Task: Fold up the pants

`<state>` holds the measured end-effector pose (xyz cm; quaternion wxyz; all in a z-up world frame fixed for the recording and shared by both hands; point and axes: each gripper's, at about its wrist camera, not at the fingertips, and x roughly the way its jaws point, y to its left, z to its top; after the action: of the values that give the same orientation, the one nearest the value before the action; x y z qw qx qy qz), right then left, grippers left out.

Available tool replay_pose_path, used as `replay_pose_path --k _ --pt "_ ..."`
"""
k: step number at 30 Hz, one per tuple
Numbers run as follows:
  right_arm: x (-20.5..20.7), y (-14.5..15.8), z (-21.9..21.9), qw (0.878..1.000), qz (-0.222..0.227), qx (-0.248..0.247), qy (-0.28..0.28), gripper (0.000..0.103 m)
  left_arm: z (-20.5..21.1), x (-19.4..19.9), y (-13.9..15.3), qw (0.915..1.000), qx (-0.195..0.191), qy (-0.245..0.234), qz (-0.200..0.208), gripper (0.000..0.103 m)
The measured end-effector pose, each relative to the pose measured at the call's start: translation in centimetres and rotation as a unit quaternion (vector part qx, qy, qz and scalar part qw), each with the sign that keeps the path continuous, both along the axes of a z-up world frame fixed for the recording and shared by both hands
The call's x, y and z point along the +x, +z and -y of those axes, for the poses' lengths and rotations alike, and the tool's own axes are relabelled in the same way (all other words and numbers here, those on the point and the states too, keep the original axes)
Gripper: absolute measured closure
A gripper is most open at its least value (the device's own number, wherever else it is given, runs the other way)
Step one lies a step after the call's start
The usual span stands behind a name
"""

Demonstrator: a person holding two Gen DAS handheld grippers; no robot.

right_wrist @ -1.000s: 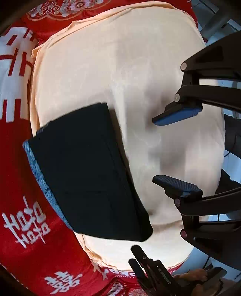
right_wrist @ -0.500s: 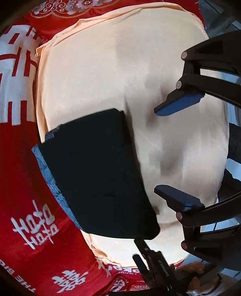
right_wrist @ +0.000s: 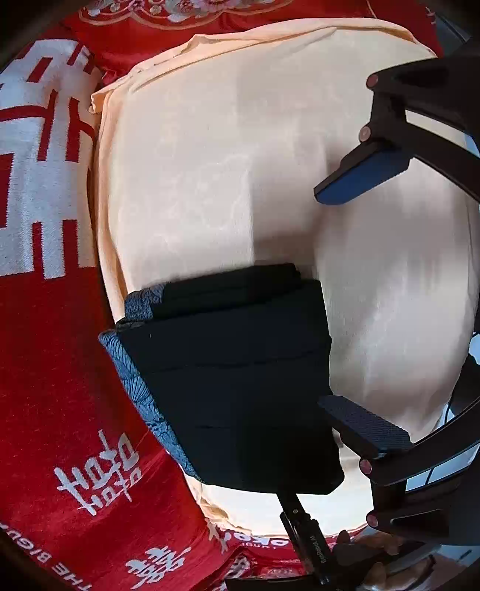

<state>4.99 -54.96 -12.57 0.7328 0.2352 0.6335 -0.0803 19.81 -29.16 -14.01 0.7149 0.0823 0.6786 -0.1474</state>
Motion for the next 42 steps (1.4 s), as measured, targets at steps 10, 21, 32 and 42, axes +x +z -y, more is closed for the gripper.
replay_pose_path --k 10,21,32,42 --pt "0.6 -1.4 3.5 0.999 -0.006 0.043 -0.018 0.0 -0.8 2.6 -1.2 0.9987 -0.009 0.047 -0.016 0.007" --pt "2.6 -3.1 4.3 0.995 0.031 0.097 0.022 0.0 -0.9 4.2 -3.1 0.9983 -0.027 0.046 -0.025 0.007" --pt "6.1 -7.4 5.1 0.973 0.043 0.221 0.056 0.001 -1.0 6.1 -6.5 0.9888 -0.13 -0.019 -0.071 0.007" --pt "8.7 -9.7 4.4 0.954 0.055 0.288 0.067 0.002 0.5 7.1 -9.3 0.9784 -0.179 -0.014 -0.103 0.006"
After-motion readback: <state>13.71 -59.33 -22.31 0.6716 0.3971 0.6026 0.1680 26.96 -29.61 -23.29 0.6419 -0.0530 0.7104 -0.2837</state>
